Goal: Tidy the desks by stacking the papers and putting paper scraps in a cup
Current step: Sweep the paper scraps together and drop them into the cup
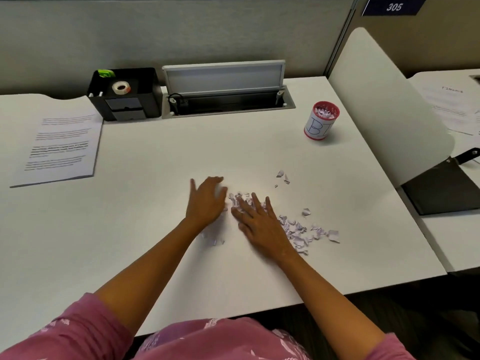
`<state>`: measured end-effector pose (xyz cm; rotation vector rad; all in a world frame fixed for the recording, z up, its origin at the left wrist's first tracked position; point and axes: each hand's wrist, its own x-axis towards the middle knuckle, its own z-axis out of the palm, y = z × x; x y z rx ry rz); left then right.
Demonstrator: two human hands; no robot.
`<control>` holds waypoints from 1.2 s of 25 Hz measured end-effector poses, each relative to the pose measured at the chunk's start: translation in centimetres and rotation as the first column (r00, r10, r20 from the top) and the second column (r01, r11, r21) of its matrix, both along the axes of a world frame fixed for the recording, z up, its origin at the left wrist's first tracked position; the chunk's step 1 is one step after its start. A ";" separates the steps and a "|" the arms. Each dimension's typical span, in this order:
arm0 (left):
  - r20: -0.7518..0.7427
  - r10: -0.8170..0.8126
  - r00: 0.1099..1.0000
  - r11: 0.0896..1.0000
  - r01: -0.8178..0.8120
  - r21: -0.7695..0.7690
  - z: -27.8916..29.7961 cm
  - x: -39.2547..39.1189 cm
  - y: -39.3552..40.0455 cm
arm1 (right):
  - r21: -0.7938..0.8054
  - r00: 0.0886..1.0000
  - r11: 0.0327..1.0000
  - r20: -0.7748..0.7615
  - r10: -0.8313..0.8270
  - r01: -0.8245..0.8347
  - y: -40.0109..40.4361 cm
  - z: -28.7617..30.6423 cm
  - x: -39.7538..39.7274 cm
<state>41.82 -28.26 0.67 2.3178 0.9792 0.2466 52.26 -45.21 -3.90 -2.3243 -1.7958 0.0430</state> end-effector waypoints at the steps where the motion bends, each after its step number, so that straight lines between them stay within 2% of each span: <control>1: -0.012 0.114 0.993 0.993 -0.114 0.044 0.0 -0.6 -0.3 | 0.048 0.994 0.996 -0.078 -0.072 0.076 -0.2 0.4 0.3; 2: -0.042 0.202 0.979 0.978 -0.199 0.056 -0.2 -1.2 -0.8 | 0.092 0.972 0.980 -0.171 -0.159 0.177 -0.6 0.7 0.4; 4: -0.138 0.255 0.957 0.966 -0.248 0.066 -0.7 -2.7 -2.2 | 0.125 0.888 0.907 -0.292 -0.354 0.403 -2.5 1.3 0.3; 7: -0.209 0.238 0.949 0.971 -0.227 0.072 -1.9 -4.5 -4.3 | 0.086 0.743 0.755 -0.281 -0.608 0.650 -6.0 1.6 -0.4; 9: -0.213 0.196 0.957 0.978 -0.175 0.113 -2.8 -5.1 -5.5 | 0.041 0.672 0.685 -0.246 -0.699 0.727 -7.6 1.4 -0.8; 11: -0.214 0.154 0.965 0.979 -0.119 0.168 -3.5 -4.9 -6.4 | -0.009 0.634 0.652 -0.226 -0.740 0.758 -8.2 1.1 -1.0; 14: -0.185 0.121 0.975 0.982 -0.091 0.164 -3.6 -3.4 -7.1 | -0.068 0.589 0.624 -0.266 -0.763 0.778 -7.6 1.3 -0.5; 23: -0.126 0.044 0.991 0.981 -0.020 0.191 -4.7 3.0 -6.2 | 0.012 0.751 0.784 -0.296 -0.590 0.621 -3.7 0.8 3.8; 30: -0.072 0.022 0.997 0.974 -0.005 0.226 -5.1 7.3 -3.7 | 0.041 0.834 0.849 -0.218 -0.506 0.526 0.6 0.0 9.2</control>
